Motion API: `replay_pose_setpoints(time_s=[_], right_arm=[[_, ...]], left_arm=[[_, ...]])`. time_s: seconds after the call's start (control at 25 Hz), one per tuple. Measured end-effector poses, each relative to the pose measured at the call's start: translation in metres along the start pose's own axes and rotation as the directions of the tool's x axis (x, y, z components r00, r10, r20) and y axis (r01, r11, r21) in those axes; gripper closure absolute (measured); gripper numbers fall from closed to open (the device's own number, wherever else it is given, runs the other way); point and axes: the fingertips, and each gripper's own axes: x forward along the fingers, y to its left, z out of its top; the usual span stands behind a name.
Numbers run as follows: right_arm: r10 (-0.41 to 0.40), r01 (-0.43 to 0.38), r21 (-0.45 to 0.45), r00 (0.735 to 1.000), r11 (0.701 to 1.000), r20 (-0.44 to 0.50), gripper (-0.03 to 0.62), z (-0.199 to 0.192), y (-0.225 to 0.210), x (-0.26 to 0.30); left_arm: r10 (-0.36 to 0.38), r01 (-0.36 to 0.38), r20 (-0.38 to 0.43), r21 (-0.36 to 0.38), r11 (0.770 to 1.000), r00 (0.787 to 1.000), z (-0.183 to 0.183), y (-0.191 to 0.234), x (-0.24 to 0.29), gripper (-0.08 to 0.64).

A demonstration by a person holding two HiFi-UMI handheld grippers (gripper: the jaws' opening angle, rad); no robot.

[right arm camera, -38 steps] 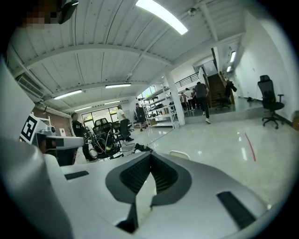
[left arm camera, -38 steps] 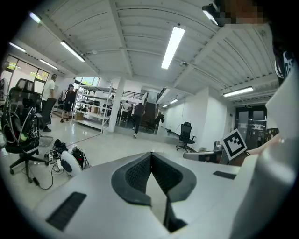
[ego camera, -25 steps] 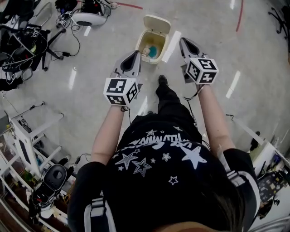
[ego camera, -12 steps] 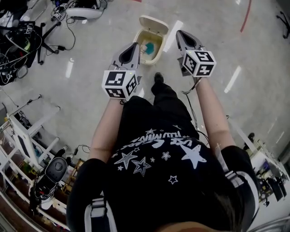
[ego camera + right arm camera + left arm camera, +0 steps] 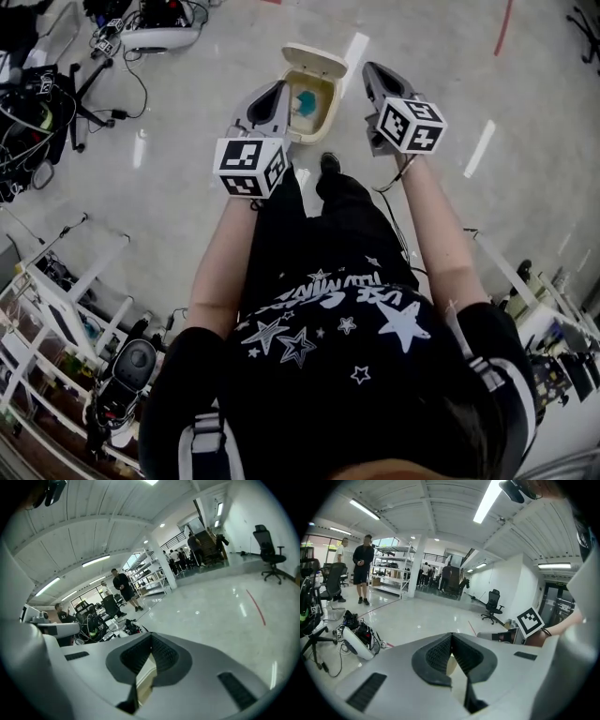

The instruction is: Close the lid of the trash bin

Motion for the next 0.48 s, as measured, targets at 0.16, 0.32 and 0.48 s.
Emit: replay_pose_setpoints(time_s=[0.16, 0.32, 0.48], right_arm=[[-0.036, 0.036, 0.009, 0.999, 0.999, -0.02, 0.597, -0.004, -0.011, 0.019], [-0.082, 0.084, 0.042, 0.996, 0.996, -0.035, 0.597, -0.016, -0.021, 0.045], [-0.134, 0.138, 0.064, 0.989, 0.988, -0.06, 0.597, -0.033, -0.028, 0.064]], left_arm=[[-0.056, 0.056, -0.028, 0.007, 0.998, 0.998, -0.005, 0.017, 0.034, 0.549], [-0.105, 0.106, -0.08, 0.0, 0.994, 0.991, -0.021, 0.036, 0.07, 0.549], [-0.161, 0.163, -0.136, 0.008, 0.987, 0.978, -0.04, 0.049, 0.097, 0.549]])
